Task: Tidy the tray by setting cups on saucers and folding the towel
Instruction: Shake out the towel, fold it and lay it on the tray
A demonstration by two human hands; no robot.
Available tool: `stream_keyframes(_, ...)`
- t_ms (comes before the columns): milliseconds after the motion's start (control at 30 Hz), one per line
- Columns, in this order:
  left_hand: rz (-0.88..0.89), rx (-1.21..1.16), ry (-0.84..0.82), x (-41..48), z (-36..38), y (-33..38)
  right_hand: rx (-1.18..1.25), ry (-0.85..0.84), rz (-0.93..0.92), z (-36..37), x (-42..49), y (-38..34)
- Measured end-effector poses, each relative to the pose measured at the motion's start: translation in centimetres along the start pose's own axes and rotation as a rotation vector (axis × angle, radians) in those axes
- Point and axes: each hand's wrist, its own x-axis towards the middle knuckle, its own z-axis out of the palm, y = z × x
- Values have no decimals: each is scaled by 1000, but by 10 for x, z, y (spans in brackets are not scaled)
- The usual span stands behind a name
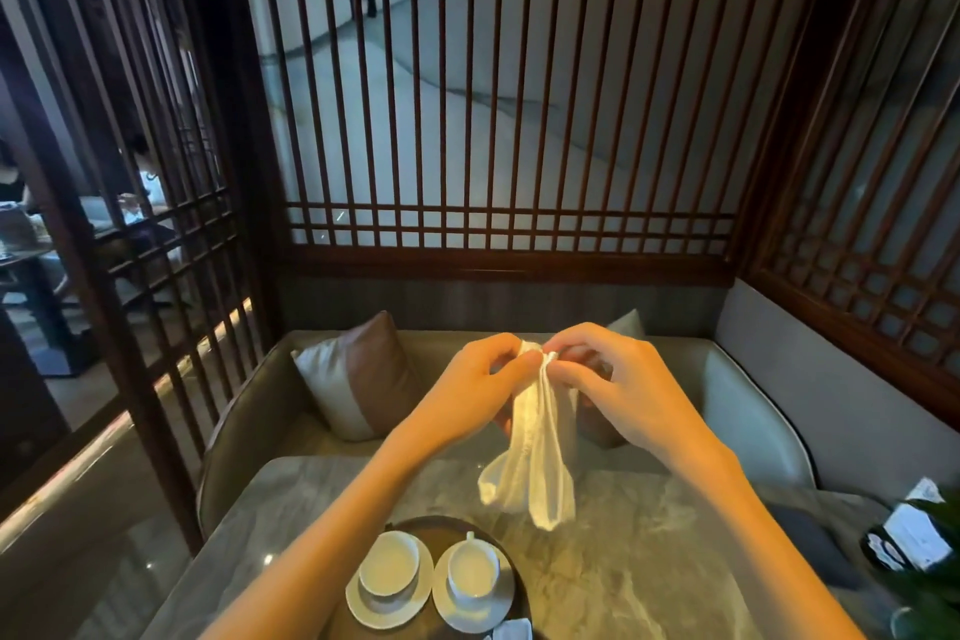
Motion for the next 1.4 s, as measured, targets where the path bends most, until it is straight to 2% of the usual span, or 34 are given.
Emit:
stream_keyframes(167,27,-14,35,-5,2,8,-29,73,-71,1,-6,-4)
stream_keyframes(400,116,112,125,-11,5,11,-95,47,-96,-2,-12,-10)
stream_keyframes(600,79,127,22,-16,-3,13,-190,27,-174,-3,-14,-11)
stream_keyframes(700,82,156,43,-18,-5,16,-223,23,-209,-3,-14,-9)
stream_keyframes(1100,22,44,4,-23,-2,22,-88,5,-151,-9,-19,-18)
stream_keyframes(1400,4,53,56,-21,4,20,-91,21,-154,-12,-19,-19)
